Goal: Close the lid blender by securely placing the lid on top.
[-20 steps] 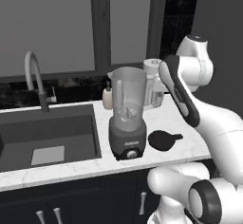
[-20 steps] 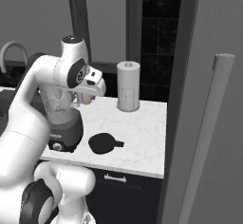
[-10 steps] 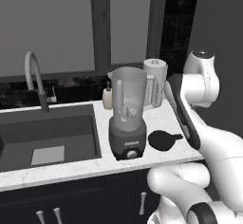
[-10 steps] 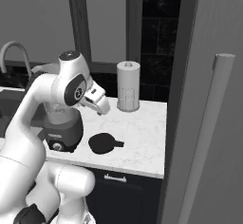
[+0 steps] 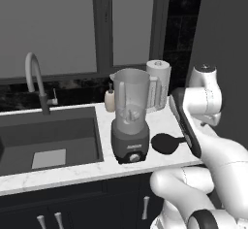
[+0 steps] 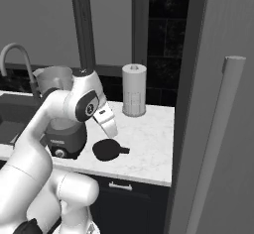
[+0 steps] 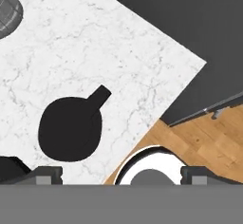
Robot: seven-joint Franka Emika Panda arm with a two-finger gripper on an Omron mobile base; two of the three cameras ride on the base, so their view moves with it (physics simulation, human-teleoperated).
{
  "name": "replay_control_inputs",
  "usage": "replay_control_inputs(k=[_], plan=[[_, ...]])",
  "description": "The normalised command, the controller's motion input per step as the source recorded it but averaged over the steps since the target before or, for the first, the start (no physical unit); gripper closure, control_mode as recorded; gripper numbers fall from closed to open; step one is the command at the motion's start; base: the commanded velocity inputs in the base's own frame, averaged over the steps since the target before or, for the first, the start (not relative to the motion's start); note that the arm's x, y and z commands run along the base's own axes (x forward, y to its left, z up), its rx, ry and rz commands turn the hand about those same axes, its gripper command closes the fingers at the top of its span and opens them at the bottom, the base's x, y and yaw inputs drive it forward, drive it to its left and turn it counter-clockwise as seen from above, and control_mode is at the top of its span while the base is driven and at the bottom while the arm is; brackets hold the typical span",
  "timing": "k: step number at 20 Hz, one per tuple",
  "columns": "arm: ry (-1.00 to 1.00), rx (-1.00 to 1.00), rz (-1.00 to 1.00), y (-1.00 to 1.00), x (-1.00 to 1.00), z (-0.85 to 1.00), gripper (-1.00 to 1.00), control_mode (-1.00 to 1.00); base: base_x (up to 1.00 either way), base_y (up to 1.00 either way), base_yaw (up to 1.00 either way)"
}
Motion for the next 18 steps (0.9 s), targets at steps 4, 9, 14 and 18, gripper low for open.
replay_control_inputs(k=[4, 9, 14, 18], plan=[[0.14, 0.20, -0.22, -0.35, 0.05, -0.31, -1.00, -1.00, 0.00, 0.00, 0.00], [0.08, 0.20, -0.14, -0.20, 0.09, -0.32, -1.00, -1.00, 0.00, 0.00, 0.00], [0.01, 0.09, -0.12, -0.02, 0.13, -0.36, -1.00, -1.00, 0.00, 0.00, 0.00], [0.00, 0.02, -0.12, 0.00, 0.13, -0.38, -1.00, -1.00, 0.00, 0.00, 0.00]])
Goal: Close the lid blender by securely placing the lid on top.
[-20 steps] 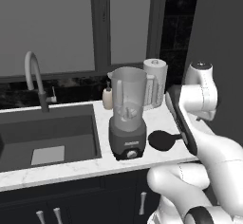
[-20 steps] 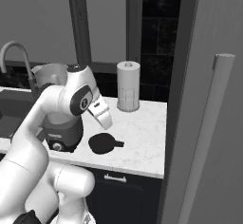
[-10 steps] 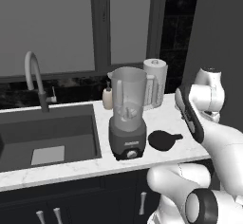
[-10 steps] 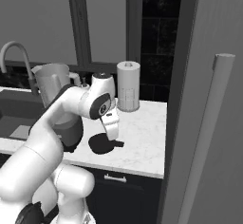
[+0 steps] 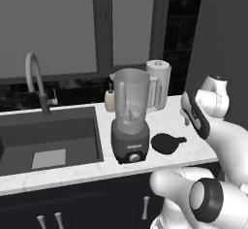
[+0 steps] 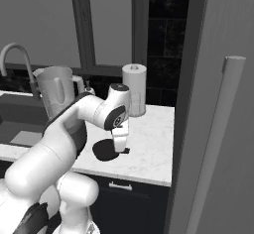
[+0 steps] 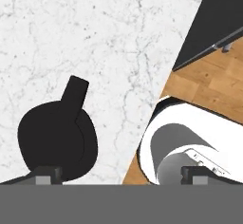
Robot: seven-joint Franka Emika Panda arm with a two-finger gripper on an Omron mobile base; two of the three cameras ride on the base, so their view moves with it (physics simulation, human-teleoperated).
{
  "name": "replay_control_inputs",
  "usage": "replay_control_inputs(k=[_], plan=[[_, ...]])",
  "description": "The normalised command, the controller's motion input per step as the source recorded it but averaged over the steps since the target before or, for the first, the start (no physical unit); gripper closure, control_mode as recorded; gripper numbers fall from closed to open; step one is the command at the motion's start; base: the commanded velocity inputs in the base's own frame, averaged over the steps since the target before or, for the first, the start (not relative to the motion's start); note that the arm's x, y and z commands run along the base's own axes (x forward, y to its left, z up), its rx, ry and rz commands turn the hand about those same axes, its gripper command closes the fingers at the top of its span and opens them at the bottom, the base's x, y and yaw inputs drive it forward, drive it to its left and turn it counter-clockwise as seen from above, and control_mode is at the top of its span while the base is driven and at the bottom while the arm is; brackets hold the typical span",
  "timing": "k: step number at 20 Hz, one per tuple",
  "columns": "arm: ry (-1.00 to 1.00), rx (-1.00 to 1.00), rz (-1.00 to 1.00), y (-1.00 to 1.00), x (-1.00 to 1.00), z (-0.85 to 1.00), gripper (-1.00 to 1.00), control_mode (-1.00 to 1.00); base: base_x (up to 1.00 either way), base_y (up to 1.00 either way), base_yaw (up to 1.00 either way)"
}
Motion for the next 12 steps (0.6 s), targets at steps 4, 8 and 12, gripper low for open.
replay_control_inputs(k=[4, 8, 12], plan=[[0.00, 0.00, -0.10, 0.00, 0.16, -0.35, -1.00, -1.00, 0.00, 0.00, 0.00], [0.00, 0.00, -0.07, 0.00, 0.23, -0.29, -1.00, -1.00, 0.00, 0.00, 0.00], [0.00, 0.00, -0.05, 0.00, 0.30, -0.25, -1.00, -1.00, 0.00, 0.00, 0.00]])
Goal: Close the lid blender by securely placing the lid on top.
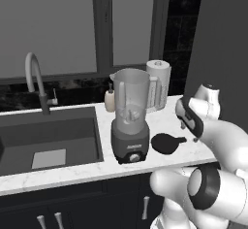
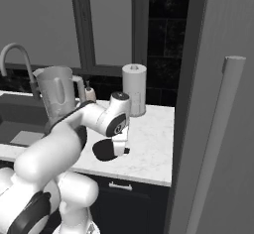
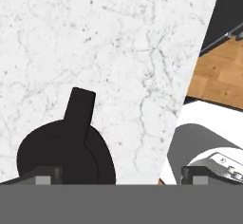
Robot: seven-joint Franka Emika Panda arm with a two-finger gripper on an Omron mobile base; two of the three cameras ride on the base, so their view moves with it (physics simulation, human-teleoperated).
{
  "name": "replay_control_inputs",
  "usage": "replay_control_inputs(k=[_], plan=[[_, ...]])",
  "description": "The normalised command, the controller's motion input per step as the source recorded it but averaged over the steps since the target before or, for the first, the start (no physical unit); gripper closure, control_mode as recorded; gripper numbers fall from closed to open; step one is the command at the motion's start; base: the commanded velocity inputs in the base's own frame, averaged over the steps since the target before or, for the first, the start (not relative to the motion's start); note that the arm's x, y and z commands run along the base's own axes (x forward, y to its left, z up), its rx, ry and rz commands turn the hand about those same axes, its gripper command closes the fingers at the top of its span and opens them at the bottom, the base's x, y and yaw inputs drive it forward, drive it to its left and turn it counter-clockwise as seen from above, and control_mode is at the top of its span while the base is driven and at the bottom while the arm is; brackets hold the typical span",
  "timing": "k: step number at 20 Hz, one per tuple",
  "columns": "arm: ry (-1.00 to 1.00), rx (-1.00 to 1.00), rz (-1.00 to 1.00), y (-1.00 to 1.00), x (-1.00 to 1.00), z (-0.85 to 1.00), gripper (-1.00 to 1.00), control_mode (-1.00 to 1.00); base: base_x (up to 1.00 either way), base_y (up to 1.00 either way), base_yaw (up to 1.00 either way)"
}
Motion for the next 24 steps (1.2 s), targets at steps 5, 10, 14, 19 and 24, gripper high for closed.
replay_control_inputs(k=[5, 10, 14, 19, 24], plan=[[0.00, 0.01, -0.03, 0.00, 0.34, -0.25, -1.00, -1.00, 0.00, 0.00, 0.00], [0.00, 0.02, -0.01, 0.00, 0.29, -0.24, -1.00, -1.00, 0.00, 0.00, 0.00], [0.00, 0.01, -0.01, 0.00, 0.27, -0.26, -1.00, -1.00, 0.00, 0.00, 0.00], [0.00, 0.02, -0.01, -0.01, 0.24, -0.27, -1.00, -1.00, 0.00, 0.00, 0.00], [0.00, 0.02, 0.00, -0.04, 0.20, -0.27, -1.00, -1.00, 0.00, 0.00, 0.00]])
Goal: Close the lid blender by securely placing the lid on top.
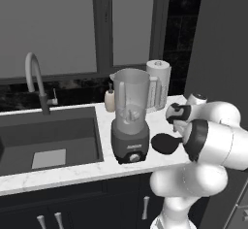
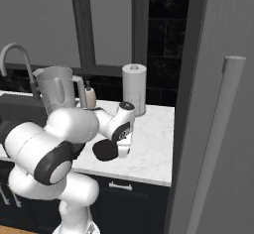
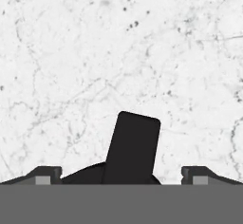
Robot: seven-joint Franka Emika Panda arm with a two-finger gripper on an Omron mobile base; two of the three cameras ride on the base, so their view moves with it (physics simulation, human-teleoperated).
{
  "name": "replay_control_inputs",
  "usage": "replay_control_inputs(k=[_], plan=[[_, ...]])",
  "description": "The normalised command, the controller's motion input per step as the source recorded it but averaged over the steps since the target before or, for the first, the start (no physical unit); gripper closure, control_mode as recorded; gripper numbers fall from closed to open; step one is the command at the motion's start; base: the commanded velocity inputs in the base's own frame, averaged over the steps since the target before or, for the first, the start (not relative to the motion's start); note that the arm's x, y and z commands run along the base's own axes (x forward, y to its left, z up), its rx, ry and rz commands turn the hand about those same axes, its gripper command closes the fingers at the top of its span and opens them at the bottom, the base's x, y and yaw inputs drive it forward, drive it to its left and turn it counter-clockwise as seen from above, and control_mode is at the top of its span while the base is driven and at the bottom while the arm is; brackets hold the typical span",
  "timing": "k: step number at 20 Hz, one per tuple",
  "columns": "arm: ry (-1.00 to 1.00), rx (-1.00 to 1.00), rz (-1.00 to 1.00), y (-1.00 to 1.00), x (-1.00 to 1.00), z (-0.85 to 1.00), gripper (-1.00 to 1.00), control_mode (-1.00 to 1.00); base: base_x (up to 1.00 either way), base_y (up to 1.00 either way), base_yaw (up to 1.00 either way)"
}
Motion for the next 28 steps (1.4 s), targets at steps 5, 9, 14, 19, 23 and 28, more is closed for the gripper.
replay_control_inputs(k=[5, 9, 14, 19, 23, 28], plan=[[0.00, 0.02, 0.00, -0.03, 0.17, -0.28, -1.00, -1.00, 0.00, 0.00, 0.00], [0.00, 0.00, -0.01, 0.00, 0.16, -0.28, -1.00, -1.00, 0.00, 0.00, 0.00], [0.00, 0.00, -0.01, 0.00, 0.16, -0.29, 1.00, -1.00, 0.00, 0.00, 0.00], [0.00, 0.00, 0.00, 0.00, 0.04, -0.16, 1.00, -1.00, 0.00, 0.00, 0.00], [0.00, 0.00, 0.00, 0.00, 0.00, 0.00, 1.00, -1.00, 0.00, 0.00, 0.00], [0.00, 0.00, 0.00, 0.00, 0.00, 0.00, 1.00, -1.00, 0.00, 0.00, 0.00]])
